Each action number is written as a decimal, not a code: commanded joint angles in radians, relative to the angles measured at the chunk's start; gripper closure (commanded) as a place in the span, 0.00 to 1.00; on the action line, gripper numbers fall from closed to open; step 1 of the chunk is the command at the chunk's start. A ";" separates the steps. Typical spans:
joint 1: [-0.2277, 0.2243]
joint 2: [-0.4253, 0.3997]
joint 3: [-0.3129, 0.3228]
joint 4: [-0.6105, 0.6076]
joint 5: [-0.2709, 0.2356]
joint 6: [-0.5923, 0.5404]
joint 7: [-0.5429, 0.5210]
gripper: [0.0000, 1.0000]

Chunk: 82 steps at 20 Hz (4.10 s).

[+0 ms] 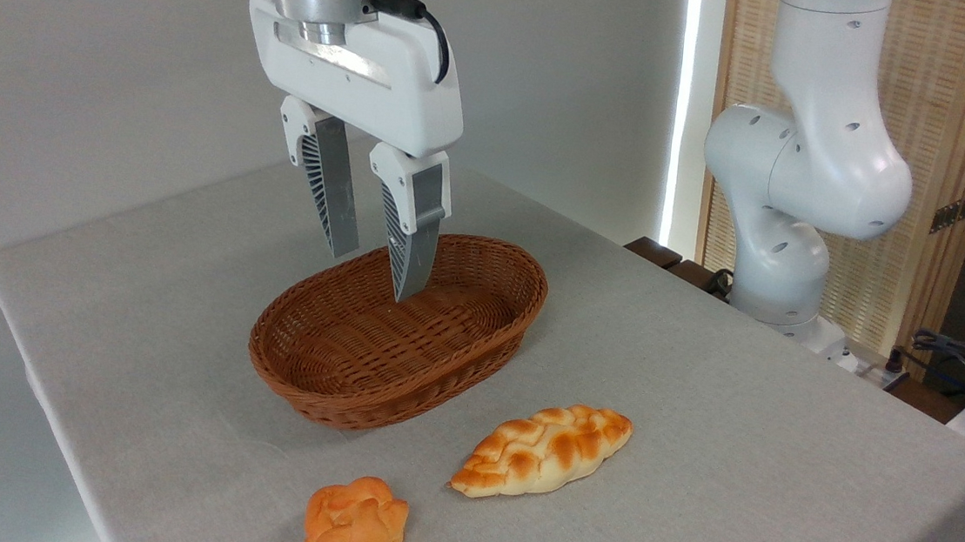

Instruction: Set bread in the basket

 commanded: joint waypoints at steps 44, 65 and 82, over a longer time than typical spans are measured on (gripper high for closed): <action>0.047 0.294 0.026 -0.145 0.063 0.431 0.021 0.40; 0.110 0.258 -0.025 -0.075 -0.081 0.327 0.040 0.84; 0.146 0.188 -0.322 -0.194 -0.218 0.221 0.041 0.39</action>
